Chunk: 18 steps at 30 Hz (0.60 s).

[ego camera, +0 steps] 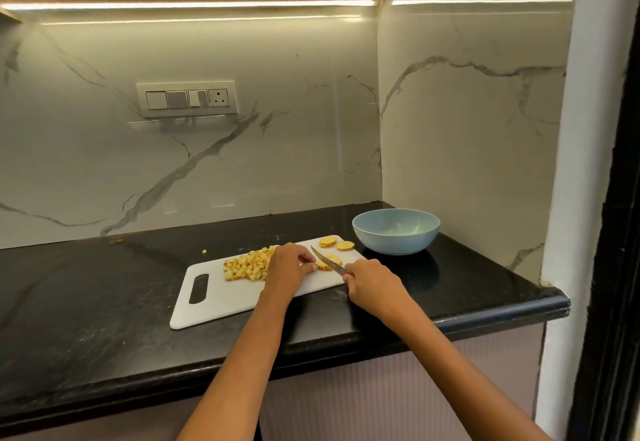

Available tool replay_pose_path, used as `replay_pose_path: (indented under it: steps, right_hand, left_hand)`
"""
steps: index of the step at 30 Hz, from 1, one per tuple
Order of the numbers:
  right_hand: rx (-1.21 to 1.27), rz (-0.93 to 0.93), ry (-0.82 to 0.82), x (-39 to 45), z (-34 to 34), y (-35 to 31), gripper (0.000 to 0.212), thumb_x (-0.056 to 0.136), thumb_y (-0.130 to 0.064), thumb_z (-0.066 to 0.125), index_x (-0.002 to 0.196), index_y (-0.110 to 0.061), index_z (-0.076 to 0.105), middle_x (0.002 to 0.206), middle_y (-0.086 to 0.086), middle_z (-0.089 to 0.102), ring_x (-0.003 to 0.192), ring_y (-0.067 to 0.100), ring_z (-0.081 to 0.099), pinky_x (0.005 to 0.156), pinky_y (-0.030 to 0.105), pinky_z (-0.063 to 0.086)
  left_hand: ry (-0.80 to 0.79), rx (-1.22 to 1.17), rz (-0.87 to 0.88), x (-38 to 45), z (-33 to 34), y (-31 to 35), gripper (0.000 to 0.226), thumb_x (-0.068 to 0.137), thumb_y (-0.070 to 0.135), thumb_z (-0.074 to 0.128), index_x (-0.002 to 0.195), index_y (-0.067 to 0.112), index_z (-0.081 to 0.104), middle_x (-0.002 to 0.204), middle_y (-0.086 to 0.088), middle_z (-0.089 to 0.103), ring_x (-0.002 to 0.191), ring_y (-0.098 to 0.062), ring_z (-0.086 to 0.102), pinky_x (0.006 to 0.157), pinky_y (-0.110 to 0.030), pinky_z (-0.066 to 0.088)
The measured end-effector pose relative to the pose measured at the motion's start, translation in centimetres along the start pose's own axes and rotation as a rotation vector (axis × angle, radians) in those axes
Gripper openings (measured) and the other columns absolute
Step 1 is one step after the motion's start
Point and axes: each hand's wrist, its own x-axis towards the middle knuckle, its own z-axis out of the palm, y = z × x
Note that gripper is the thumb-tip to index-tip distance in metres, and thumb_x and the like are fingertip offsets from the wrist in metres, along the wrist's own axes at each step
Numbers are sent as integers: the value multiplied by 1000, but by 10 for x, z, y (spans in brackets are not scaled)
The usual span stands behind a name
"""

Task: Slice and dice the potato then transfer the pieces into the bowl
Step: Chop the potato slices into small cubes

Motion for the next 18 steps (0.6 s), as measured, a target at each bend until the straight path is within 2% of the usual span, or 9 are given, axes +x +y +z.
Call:
replay_pose_path:
  steps: [3,10,14,18]
  right_hand:
    - [-15,-12,2,-1,-1,1,25,98,-26,45,113,-12,59,98,6,60,87,17,58,76,29,49]
    - [-53,-18,9,-1,1,0,24,98,-24,46,115,-11,57,102,8,60,85,16,56,73,27,46]
    - [-62,-11,-9,-1,0,-2,23,97,-23,47,115,-11,57,96,6,57,82,14,53,71,26,44]
    - [-97,-4,-60,3,-8,-5,23,96,-19,49,114,-8,59,93,6,56,86,17,58,74,27,47]
  left_hand:
    - [-13,22,0,0,0,2,15,80,13,71,95,9,73,99,-7,70,89,-14,60,78,-19,42]
    - [-35,79,10,1,1,6,13,83,16,68,95,14,73,100,-4,70,94,-14,60,82,-25,46]
    - [-37,105,9,0,1,7,13,84,18,67,95,16,73,102,-3,69,94,-15,60,83,-26,47]
    - [-35,110,16,1,0,8,14,84,17,67,96,15,73,100,-2,70,92,-14,60,77,-22,44]
